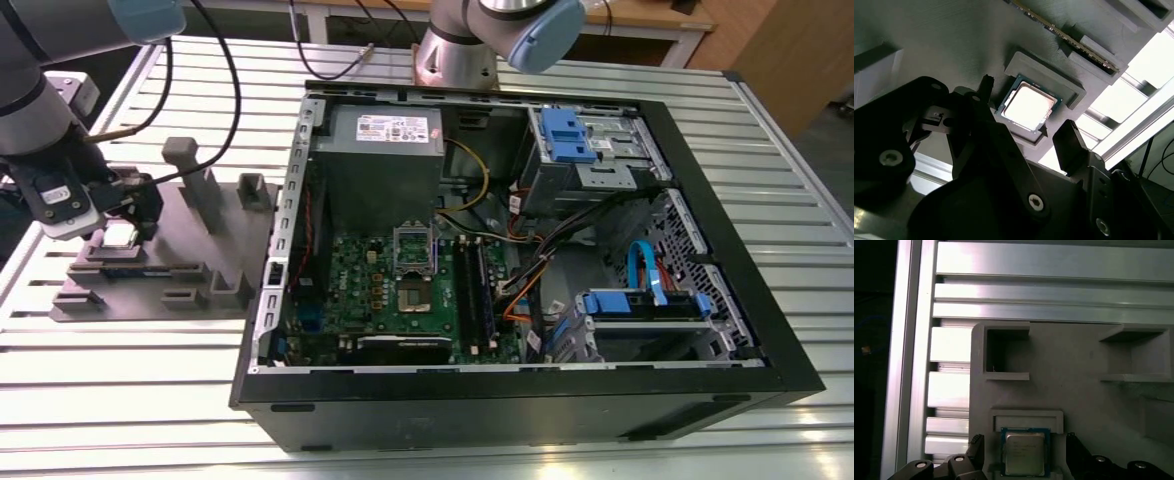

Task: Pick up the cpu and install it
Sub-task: 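Pick up the cpu and move it towards the insertion slot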

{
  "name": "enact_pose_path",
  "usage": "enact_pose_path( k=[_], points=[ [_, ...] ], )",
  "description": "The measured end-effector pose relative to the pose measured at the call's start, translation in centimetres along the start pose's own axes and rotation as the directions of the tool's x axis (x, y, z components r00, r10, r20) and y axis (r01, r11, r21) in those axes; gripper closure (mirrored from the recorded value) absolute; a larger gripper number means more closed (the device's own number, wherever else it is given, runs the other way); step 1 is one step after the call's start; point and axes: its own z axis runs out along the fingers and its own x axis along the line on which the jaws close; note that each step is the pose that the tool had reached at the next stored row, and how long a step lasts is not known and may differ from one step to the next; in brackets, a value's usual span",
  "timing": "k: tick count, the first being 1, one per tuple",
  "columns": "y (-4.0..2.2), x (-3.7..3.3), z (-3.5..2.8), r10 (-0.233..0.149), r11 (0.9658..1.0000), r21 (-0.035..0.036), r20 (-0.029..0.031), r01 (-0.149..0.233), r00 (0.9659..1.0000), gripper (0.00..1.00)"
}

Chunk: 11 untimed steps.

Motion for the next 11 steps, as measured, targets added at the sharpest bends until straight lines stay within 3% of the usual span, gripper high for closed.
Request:
enact_pose_path(
  k=[11],
  points=[
    [-0.03, 0.0, 0.12, 0.0, 1.0, 0.0011, 0.0005, 0.0, 1.0, 0.25]
  ],
)
